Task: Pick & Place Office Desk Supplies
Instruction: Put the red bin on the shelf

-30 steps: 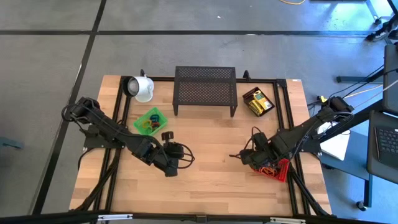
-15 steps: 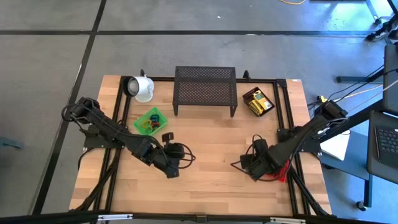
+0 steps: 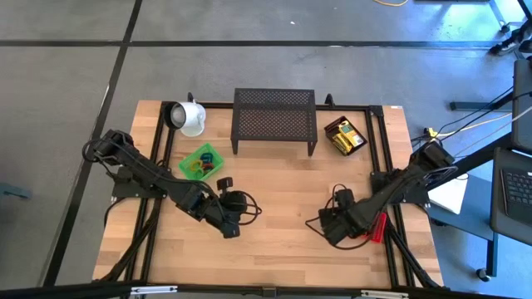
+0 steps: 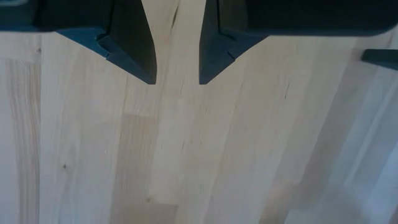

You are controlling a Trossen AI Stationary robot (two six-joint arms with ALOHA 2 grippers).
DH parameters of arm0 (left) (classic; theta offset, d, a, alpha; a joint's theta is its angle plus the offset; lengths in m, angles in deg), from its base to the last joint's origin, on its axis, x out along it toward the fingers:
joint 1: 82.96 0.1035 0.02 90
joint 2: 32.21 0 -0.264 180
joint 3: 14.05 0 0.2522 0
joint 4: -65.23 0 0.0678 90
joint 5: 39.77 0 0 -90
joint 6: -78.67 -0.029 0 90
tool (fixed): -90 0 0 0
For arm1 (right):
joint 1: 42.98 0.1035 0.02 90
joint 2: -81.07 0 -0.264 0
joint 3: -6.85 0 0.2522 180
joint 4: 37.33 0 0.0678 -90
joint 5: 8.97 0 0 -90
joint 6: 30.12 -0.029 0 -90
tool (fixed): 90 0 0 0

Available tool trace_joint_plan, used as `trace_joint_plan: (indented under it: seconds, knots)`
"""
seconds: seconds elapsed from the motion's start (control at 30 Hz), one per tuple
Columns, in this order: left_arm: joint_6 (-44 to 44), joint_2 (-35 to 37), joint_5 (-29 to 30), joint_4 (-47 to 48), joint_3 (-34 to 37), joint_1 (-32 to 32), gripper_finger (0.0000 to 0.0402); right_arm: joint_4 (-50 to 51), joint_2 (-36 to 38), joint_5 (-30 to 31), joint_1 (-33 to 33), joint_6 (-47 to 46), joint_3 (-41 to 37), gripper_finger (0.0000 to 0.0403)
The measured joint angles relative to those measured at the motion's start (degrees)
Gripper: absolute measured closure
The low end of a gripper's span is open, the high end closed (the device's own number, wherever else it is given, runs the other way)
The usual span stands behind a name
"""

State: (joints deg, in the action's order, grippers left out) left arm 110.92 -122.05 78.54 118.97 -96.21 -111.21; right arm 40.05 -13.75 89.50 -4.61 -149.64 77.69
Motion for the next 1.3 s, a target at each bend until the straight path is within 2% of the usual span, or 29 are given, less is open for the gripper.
trace_joint_plan:
  seconds: [0.13,0.27,0.67,0.9,1.07,1.3]
  knots:
    - [0.0,0.0,0.0,0.0,0.0,0.0,0.0288,-0.1,-1.0,-3.3,0.0,2.1,0.0,0.0238]
    - [0.0,0.0,0.0,0.0,0.0,0.0,0.0288,-0.2,-1.5,-4.0,0.0,3.0,0.0,0.0258]
    - [0.0,0.0,-0.1,0.0,0.0,0.0,0.0288,-0.7,-1.5,-5.0,-0.1,4.8,0.1,0.0391]
    - [0.0,0.0,0.0,0.0,0.0,0.0,0.0288,-0.7,-1.5,-5.1,0.0,9.0,0.0,0.0380]
    - [0.0,0.0,0.0,0.0,0.0,0.0,0.0288,-0.8,-1.5,-6.2,0.0,12.5,0.0,0.0395]
    - [0.0,0.0,0.0,0.0,0.0,0.0,0.0288,-3.7,-1.5,-5.6,0.0,19.9,0.0,0.0392]
